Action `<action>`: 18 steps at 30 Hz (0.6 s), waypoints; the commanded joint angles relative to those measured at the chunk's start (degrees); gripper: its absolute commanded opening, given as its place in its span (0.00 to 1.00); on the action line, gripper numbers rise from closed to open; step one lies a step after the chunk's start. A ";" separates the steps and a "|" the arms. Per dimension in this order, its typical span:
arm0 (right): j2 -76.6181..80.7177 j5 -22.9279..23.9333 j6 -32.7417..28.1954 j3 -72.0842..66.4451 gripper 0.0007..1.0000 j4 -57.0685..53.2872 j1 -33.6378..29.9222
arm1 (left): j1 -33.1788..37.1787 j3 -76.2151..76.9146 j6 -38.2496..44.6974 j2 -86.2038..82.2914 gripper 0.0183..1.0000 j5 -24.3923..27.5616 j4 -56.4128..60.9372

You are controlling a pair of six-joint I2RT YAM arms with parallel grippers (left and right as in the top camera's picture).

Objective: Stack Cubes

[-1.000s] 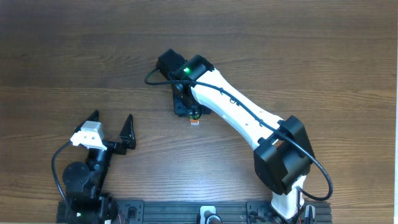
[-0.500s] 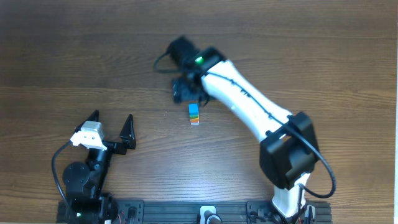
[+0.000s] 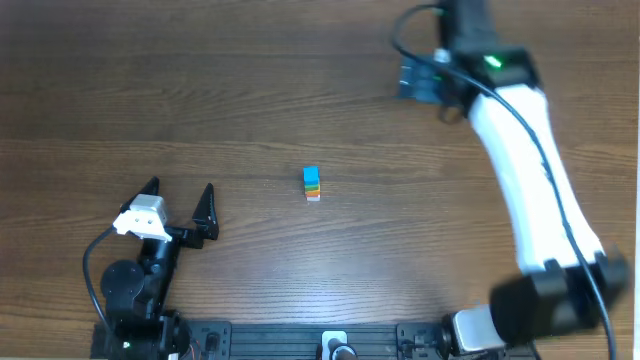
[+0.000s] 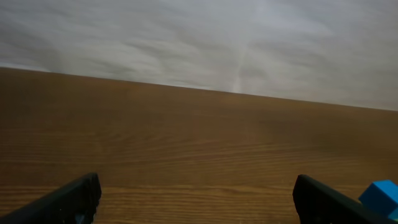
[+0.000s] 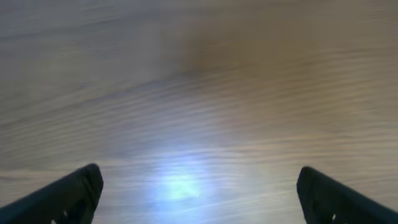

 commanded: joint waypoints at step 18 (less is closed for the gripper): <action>-70.93 -3.78 -8.20 -66.34 0.99 41.75 -8.50 | -0.28 -0.59 0.81 -0.42 1.00 0.52 0.24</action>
